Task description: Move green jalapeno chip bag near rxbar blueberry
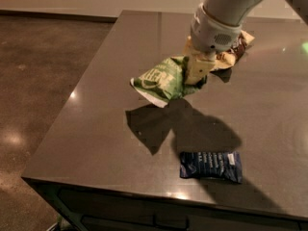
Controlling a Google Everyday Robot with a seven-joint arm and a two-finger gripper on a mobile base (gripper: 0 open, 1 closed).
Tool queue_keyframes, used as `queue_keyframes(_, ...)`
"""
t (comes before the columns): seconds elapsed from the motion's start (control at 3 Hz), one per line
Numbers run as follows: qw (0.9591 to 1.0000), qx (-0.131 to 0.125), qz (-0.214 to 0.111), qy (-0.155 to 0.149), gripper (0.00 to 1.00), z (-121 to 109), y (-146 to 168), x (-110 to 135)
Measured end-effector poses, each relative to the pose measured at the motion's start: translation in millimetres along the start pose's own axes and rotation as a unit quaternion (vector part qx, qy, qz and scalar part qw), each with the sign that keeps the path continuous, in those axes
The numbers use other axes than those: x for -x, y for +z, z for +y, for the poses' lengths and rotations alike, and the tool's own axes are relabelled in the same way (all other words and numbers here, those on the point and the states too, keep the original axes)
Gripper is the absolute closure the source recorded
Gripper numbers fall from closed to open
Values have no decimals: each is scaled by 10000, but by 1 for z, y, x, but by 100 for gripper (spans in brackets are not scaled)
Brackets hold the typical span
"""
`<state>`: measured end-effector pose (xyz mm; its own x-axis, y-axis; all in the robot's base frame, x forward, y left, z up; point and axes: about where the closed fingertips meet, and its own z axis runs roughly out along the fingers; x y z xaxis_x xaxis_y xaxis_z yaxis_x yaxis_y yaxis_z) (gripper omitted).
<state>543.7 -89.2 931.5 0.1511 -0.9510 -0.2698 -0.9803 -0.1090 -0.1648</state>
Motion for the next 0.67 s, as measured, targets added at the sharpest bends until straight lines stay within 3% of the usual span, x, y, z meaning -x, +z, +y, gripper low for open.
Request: queue_keyframes(0.67, 9994, 220, -84, -257, 100, 58, -6, -30)
